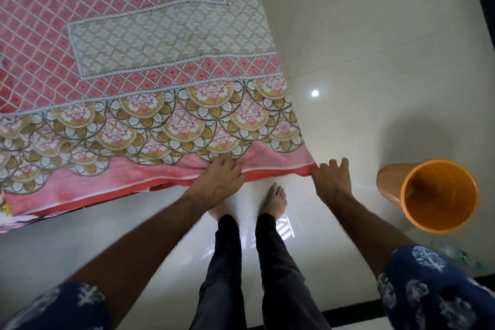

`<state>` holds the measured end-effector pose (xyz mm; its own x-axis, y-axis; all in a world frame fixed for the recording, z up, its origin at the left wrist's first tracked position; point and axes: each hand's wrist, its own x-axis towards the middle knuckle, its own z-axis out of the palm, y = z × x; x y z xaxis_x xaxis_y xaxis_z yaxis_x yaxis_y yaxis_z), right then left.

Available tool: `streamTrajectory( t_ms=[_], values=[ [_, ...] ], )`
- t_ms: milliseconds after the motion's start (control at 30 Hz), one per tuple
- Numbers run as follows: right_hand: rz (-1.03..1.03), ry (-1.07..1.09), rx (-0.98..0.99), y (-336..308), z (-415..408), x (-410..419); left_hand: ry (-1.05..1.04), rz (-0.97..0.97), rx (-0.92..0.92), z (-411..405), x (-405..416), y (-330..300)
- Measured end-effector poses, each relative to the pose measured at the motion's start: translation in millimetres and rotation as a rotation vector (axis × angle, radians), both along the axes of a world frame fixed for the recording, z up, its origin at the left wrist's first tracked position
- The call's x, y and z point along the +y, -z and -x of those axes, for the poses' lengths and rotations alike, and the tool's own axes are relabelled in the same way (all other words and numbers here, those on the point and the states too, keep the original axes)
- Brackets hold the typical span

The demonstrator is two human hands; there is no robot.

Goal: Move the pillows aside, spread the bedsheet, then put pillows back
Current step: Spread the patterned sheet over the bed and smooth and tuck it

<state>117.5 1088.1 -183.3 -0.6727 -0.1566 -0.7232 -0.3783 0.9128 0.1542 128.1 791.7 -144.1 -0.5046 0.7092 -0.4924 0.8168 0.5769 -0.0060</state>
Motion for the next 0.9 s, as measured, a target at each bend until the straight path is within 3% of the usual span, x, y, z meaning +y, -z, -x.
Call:
streamTrajectory(
  t_ms=[100,267,367,633,800,900],
  values=[
    [0.046,0.01,-0.251,3,2,-8,-0.005,-0.085,-0.008,-11,-9,5],
    [0.66,-0.195,-0.003,-13,6,-88,-0.303,-0.092,0.079,-36,-59,-4],
    [0.873,-0.306,0.122,-28,8,-152,-0.522,-0.011,0.121,-49,-107,-13],
    [0.907,-0.481,0.29,-44,-12,-303,-0.902,0.082,0.207,-91,-243,-24],
    [0.8,-0.662,0.254,-37,-43,-370,-0.954,0.104,0.087,-118,-305,-16],
    [0.669,-0.621,0.254,-31,-51,-397,-0.917,0.041,0.108,-126,-326,-7]
  ],
)
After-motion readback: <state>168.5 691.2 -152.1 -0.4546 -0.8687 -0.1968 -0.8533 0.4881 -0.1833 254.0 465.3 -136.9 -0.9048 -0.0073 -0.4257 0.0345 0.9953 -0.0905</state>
